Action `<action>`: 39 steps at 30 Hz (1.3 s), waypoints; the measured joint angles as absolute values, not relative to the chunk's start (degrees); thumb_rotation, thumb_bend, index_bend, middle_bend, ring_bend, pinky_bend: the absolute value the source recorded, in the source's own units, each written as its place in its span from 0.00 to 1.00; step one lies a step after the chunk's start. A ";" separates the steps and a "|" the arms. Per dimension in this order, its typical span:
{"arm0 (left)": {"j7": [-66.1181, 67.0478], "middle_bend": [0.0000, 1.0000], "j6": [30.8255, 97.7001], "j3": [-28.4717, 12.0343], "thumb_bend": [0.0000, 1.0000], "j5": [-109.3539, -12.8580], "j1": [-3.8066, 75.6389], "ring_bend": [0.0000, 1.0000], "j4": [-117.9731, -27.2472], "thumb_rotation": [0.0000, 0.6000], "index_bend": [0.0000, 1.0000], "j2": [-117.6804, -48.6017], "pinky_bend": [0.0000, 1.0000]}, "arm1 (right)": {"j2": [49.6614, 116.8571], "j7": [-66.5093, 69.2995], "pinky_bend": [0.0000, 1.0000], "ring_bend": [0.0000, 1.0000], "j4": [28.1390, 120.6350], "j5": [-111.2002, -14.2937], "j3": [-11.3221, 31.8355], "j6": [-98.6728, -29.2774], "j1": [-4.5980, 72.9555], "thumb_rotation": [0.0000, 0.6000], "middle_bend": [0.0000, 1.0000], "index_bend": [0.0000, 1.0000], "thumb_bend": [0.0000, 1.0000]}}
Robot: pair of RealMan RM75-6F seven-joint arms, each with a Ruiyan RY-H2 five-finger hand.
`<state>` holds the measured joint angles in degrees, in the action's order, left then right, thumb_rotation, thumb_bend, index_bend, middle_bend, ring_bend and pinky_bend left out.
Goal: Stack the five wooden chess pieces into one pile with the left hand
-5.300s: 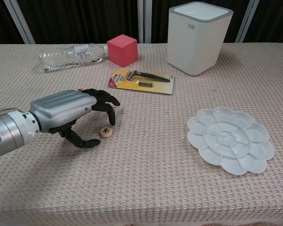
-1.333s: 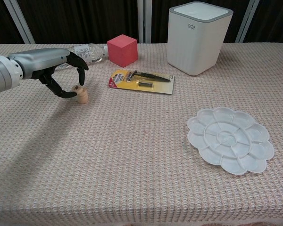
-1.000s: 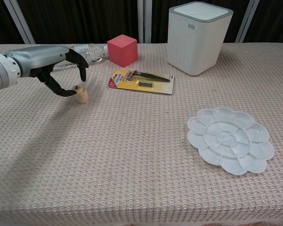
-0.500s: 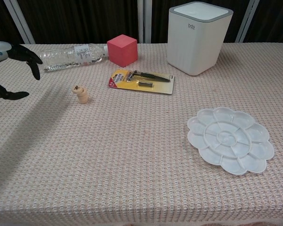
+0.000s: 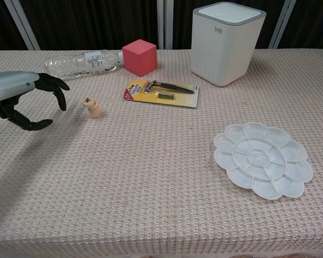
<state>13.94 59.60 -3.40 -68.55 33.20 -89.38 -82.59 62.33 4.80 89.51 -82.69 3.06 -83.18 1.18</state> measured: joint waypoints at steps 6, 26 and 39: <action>13.98 0.09 59.44 -4.22 0.38 -68.39 33.40 0.00 -88.70 1.00 0.37 -83.49 0.00 | 62.65 5.01 0.00 0.00 89.07 -82.79 3.01 -82.80 1.36 1.00 0.00 0.00 0.25; 11.10 0.08 57.66 -5.02 0.38 -69.27 33.86 0.00 -86.25 1.00 0.33 -85.53 0.00 | 62.89 5.00 0.00 0.00 88.54 -81.98 3.16 -81.86 1.62 1.00 0.00 0.00 0.25; 10.09 0.08 57.09 -5.08 0.38 -70.24 34.02 0.00 -85.94 1.00 0.32 -86.04 0.00 | 63.10 4.95 0.00 0.00 88.32 -81.74 3.08 -81.58 1.59 1.00 0.00 0.00 0.25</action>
